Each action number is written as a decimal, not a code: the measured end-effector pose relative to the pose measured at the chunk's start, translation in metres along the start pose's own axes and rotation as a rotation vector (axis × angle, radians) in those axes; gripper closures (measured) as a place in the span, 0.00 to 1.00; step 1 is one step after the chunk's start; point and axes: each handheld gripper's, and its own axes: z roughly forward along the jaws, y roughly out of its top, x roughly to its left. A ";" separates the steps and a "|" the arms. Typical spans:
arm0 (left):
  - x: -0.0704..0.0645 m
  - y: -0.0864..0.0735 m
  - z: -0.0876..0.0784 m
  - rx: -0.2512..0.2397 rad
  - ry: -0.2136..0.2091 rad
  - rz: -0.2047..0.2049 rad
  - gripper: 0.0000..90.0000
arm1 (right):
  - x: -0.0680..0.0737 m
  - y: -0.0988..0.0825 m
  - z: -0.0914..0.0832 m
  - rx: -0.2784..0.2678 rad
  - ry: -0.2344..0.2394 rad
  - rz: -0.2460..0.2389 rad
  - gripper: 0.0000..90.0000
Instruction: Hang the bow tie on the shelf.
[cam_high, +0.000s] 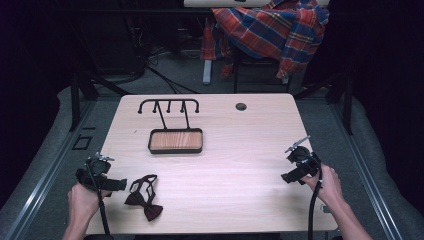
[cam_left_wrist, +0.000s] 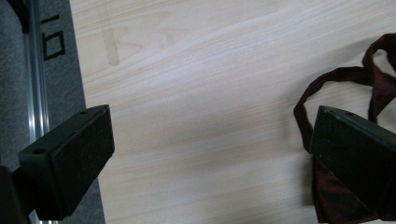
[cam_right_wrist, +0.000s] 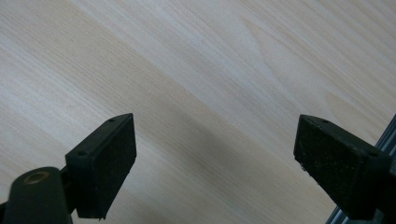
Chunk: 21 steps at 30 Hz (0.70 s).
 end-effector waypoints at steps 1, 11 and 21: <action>-0.001 0.001 0.000 -0.003 -0.005 0.005 0.00 | 0.000 0.000 0.000 -0.002 -0.002 0.001 0.14; -0.018 0.009 -0.002 -0.023 -0.064 0.068 0.00 | 0.002 0.002 0.000 -0.011 0.002 -0.002 0.14; -0.040 0.022 0.001 -0.024 -0.105 0.139 0.01 | 0.006 0.013 0.003 -0.033 0.001 -0.034 0.15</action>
